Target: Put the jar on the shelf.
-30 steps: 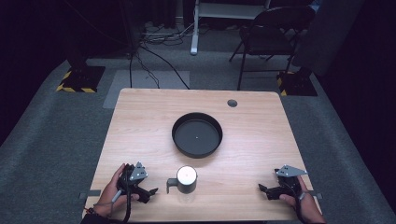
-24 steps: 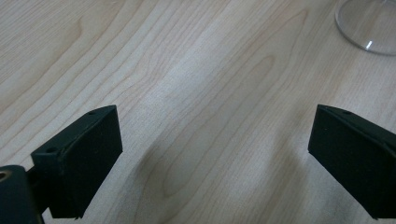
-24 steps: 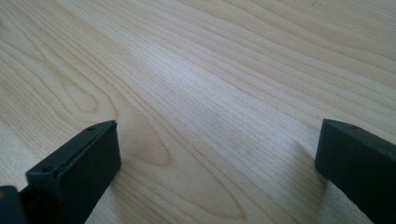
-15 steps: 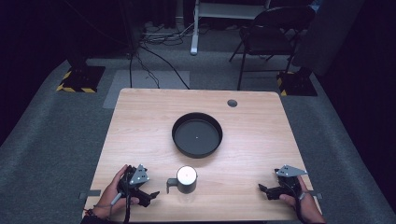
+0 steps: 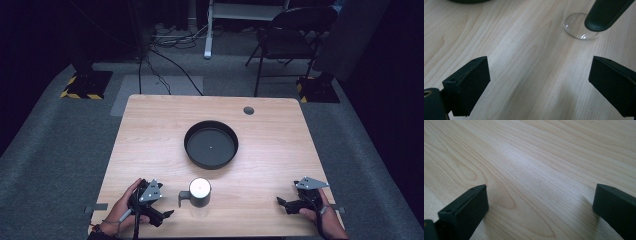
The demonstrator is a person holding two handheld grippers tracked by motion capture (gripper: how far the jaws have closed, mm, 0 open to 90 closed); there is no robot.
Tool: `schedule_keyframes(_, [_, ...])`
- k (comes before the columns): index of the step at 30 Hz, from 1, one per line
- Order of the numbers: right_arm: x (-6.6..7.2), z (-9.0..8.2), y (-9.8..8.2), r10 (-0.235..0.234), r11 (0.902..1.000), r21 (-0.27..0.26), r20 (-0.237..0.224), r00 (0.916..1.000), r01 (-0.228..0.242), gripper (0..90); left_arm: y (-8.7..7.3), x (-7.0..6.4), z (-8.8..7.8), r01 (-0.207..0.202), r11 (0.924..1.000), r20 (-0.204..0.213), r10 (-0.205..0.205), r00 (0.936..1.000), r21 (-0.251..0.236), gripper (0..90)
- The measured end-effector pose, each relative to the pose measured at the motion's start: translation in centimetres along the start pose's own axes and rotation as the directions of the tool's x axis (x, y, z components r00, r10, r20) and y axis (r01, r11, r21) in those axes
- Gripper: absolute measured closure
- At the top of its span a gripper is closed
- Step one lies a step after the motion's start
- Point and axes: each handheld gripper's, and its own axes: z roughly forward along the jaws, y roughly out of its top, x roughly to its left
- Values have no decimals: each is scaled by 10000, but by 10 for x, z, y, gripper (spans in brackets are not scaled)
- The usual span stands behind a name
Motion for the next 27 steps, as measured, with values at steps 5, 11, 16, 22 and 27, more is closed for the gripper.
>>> schedule_keyframes(5, [0, 0, 0, 4, 10000, 1, 0, 10000, -4, 0, 4, -3, 0, -34, 9999, -40, 33, 10000, -147, 30])
schedule_keyframes(11, [0, 0, 0, 5, 10000, 2, 0, 10000, -5, 0, 6, -7, 0, -61, 9998, -178, 57, 9998, -213, 31])
schedule_keyframes(16, [0, 0, 0, -1, 10000, 0, 0, 10000, 1, 0, 7, -8, 0, -13, 9997, -179, 8, 9998, -260, 34])
schedule_keyframes(22, [0, 0, 0, 3, 10000, 1, 0, 10000, -3, 0, 9, -11, 1, -36, 9996, -150, 31, 9999, -286, 32])
schedule_keyframes(27, [0, 0, 0, 5, 10000, 1, 0, 10000, -5, 0, 12, -14, 4, -3, 9995, -262, -6, 9997, -328, 29])
